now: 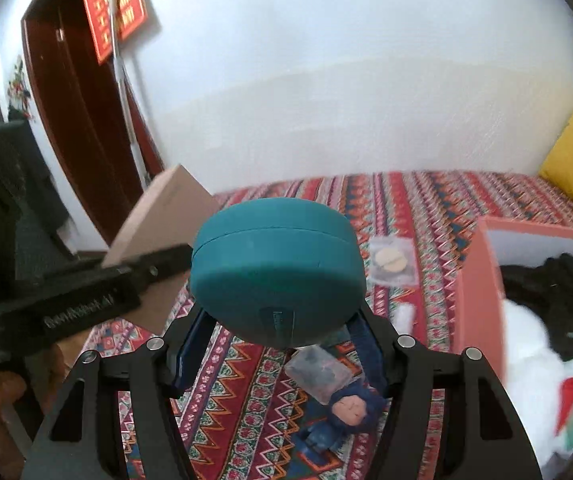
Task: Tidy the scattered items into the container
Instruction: 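Carry the pink cosmetic box and teal case into the pink box and open both tools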
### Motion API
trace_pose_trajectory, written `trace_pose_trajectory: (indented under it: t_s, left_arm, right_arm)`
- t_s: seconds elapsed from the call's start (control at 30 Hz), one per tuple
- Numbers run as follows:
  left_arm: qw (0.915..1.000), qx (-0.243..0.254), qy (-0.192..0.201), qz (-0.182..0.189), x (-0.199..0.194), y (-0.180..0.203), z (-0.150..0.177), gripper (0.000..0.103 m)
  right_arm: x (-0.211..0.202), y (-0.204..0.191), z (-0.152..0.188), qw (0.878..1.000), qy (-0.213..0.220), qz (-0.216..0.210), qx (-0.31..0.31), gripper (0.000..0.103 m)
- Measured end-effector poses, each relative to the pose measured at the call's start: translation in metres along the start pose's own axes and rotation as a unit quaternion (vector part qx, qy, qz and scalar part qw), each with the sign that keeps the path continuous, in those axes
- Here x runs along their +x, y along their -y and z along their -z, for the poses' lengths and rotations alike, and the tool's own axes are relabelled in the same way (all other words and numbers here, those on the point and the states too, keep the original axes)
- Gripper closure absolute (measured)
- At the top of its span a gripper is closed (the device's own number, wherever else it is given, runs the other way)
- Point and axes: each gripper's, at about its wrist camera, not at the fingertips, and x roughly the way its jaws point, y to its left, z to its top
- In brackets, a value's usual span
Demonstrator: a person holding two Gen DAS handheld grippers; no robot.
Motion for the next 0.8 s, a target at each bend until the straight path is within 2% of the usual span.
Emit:
trace_pose_trajectory:
  t_s: [0.17, 0.3, 0.5, 0.63, 0.8]
  left_arm:
    - [0.9991, 0.032, 0.009, 0.025, -0.012, 0.051, -0.004, 0.065]
    - [0.9966, 0.061, 0.013, 0.053, -0.018, 0.103, -0.006, 0.065]
    - [0.9879, 0.123, 0.002, 0.094, -0.010, 0.197, -0.002, 0.065]
    - [0.9831, 0.142, -0.014, 0.115, 0.002, 0.246, 0.003, 0.065]
    - [0.9791, 0.163, -0.037, 0.116, 0.030, 0.279, 0.014, 0.065]
  right_arm:
    - [-0.056, 0.026, -0.005, 0.999, 0.044, 0.017, 0.021, 0.035]
    - [-0.093, 0.065, -0.003, 0.995, 0.064, 0.053, 0.047, 0.035]
    - [-0.148, 0.123, 0.001, 0.986, 0.095, 0.107, 0.087, 0.035]
    - [-0.185, 0.162, 0.003, 0.977, 0.115, 0.143, 0.113, 0.035]
    - [-0.190, 0.202, 0.012, 0.970, 0.092, 0.185, 0.130, 0.035]
